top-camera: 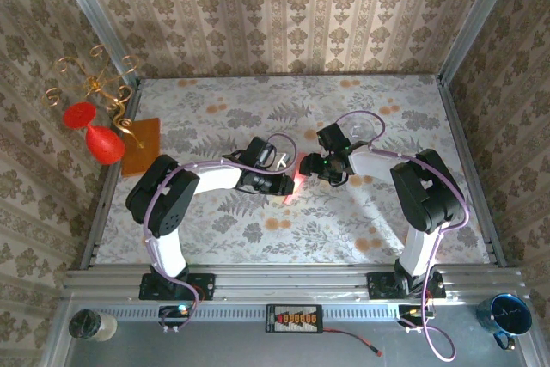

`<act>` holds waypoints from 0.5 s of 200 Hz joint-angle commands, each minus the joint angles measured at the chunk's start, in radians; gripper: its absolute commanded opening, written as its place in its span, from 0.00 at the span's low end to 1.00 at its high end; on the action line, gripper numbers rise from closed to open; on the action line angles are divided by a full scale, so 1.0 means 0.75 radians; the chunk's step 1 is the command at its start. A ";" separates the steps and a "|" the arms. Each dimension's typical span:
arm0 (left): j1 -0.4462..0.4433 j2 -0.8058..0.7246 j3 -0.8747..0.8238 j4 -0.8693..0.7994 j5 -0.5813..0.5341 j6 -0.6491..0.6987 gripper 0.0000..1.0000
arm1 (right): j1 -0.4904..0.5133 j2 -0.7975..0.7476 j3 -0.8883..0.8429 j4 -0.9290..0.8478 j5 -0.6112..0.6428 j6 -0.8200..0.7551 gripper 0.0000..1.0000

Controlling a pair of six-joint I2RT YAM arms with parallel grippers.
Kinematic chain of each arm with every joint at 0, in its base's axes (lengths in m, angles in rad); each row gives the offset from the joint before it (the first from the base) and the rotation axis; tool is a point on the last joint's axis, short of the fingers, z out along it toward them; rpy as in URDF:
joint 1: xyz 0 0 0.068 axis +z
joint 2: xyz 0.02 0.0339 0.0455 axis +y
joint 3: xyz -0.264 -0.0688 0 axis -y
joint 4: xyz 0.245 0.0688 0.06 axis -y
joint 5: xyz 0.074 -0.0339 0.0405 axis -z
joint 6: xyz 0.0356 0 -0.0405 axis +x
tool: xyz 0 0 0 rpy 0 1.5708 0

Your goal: Fold a paper plane with a square sheet of paper (pick it up from the middle)

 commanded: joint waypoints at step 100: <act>-0.026 0.059 0.016 -0.107 -0.093 0.016 0.18 | 0.012 0.196 -0.017 -0.003 0.117 0.005 0.62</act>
